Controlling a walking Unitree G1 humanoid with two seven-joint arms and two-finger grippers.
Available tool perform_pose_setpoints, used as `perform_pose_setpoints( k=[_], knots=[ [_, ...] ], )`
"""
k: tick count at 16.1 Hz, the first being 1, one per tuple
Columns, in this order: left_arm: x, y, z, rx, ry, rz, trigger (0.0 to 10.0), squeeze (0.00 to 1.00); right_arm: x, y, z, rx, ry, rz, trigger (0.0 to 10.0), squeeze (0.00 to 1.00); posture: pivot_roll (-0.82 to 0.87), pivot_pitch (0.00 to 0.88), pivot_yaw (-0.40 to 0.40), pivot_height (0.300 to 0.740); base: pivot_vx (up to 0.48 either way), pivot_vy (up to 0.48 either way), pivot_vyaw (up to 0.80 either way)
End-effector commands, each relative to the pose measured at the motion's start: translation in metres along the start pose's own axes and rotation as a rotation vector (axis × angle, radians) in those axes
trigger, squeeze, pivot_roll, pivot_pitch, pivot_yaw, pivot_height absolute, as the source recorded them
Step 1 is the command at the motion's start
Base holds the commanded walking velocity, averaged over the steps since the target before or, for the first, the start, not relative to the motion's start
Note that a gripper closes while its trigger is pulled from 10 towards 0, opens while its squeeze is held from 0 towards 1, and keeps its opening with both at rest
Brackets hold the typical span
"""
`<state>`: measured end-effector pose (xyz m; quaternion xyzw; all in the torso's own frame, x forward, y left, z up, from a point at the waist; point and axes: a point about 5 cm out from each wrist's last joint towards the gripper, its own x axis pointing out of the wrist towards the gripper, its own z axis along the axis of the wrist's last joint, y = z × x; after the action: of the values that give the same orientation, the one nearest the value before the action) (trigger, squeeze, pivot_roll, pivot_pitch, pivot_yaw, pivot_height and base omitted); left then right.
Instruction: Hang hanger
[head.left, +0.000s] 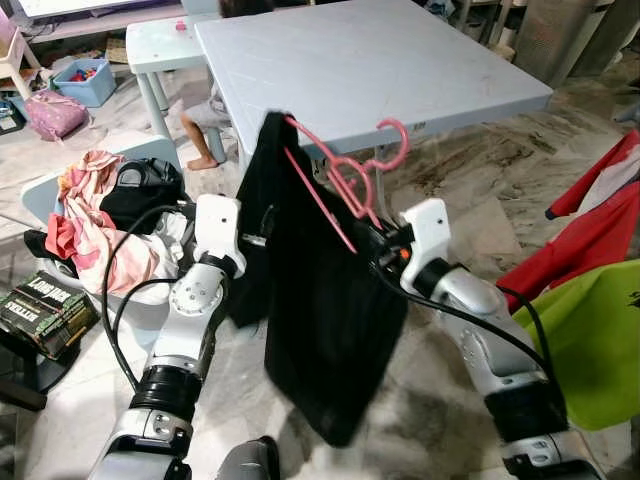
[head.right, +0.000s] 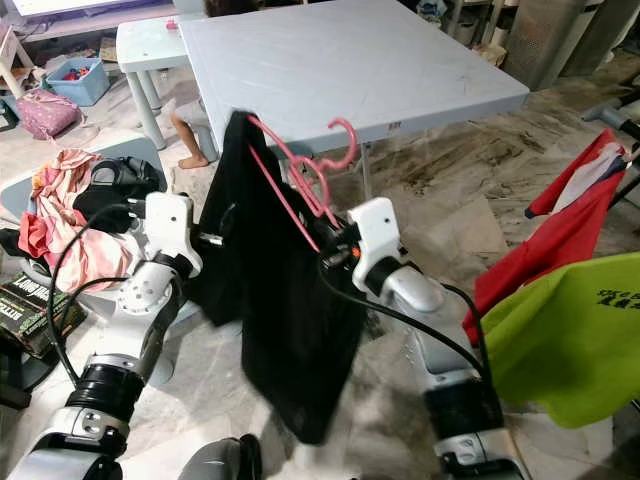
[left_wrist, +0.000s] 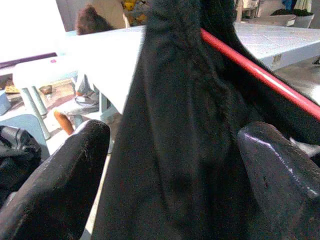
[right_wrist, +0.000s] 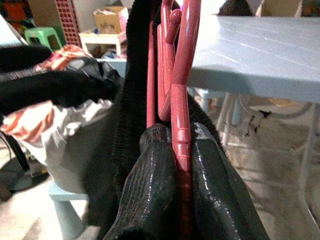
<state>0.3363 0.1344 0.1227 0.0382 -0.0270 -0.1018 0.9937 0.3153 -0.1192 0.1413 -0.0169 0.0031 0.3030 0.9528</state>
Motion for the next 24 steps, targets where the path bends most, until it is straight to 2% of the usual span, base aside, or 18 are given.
perform_pose_setpoints(
  k=[1, 4, 9, 10, 11, 12, 13, 15, 19, 21, 22, 23, 24],
  knots=[
    [-0.001, 0.001, 0.002, 0.007, -0.002, -0.005, 10.0, 0.0, 0.002, 0.0, 0.012, -0.013, -0.056, 0.02, 10.0, 0.0, -0.07, 0.049, 0.039, 0.74, 0.0, 0.0, 0.0],
    [0.009, 0.005, 0.001, -0.013, 0.014, 0.02, 10.0, 0.0, -0.007, 0.011, 0.015, 0.015, -0.05, 0.137, 10.0, 0.0, -0.08, 0.05, 0.035, 0.74, 0.0, 0.0, 0.0],
    [0.023, 0.0, 0.01, -0.022, 0.0, 0.018, 10.0, 0.0, -0.022, 0.02, 0.011, 0.021, -0.015, 0.222, 10.0, 0.0, -0.09, 0.049, 0.043, 0.74, 0.0, 0.0, 0.0],
    [0.025, 0.001, 0.01, -0.021, 0.0, 0.021, 10.0, 0.0, -0.029, 0.025, 0.01, 0.012, 0.006, 0.275, 10.0, 0.0, -0.09, 0.048, 0.043, 0.74, 0.0, 0.0, 0.0],
    [0.026, 0.002, 0.009, -0.026, 0.001, 0.03, 7.7, 0.0, -0.033, 0.026, 0.01, 0.011, 0.019, 0.301, 10.0, 0.0, -0.09, 0.048, 0.044, 0.74, 0.0, 0.0, 0.0],
    [0.025, 0.003, 0.008, -0.027, 0.001, 0.035, 3.4, 0.0, -0.036, 0.026, 0.009, 0.005, 0.027, 0.309, 10.0, 0.0, -0.09, 0.047, 0.045, 0.74, 0.0, 0.0, 0.0],
    [0.025, 0.004, 0.006, -0.026, 0.007, 0.041, 0.0, 0.0, -0.037, 0.022, 0.01, -0.008, 0.029, 0.293, 10.0, 0.0, -0.09, 0.047, 0.045, 0.74, 0.0, 0.0, 0.0],
    [0.024, 0.009, 0.003, -0.031, 0.019, 0.061, 0.0, 0.0, -0.041, 0.017, 0.013, -0.012, 0.035, 0.296, 10.0, 0.0, -0.09, 0.047, 0.045, 0.74, 0.0, 0.0, 0.0],
    [0.021, 0.02, -0.001, -0.021, 0.023, 0.087, 0.0, 0.0, -0.047, -0.003, 0.014, -0.077, 0.071, 0.239, 10.0, 0.0, -0.09, 0.046, 0.043, 0.74, 0.0, 0.0, 0.0],
    [0.015, 0.03, -0.007, -0.006, 0.039, 0.106, 0.0, 0.0, -0.057, -0.028, 0.016, -0.145, 0.109, 0.171, 10.0, 0.0, -0.09, 0.049, 0.043, 0.74, 0.0, 0.0, 0.0],
    [0.014, 0.033, -0.008, -0.002, 0.044, 0.11, 0.0, 0.0, -0.059, -0.036, 0.016, -0.173, 0.121, 0.141, 10.0, 0.0, -0.09, 0.049, 0.043, 0.74, 0.0, 0.0, 0.0],
    [0.012, 0.036, -0.01, 0.003, 0.049, 0.115, 0.0, 0.0, -0.061, -0.049, 0.017, -0.246, 0.145, 0.081, 10.0, 0.0, -0.09, 0.049, 0.043, 0.74, 0.0, 0.0, 0.0],
    [0.011, 0.038, -0.011, 0.005, 0.052, 0.12, 0.0, 0.0, -0.063, -0.056, 0.018, -0.265, 0.149, 0.056, 10.0, 0.0, -0.09, 0.049, 0.043, 0.74, 0.0, 0.0, 0.0]
  ],
)
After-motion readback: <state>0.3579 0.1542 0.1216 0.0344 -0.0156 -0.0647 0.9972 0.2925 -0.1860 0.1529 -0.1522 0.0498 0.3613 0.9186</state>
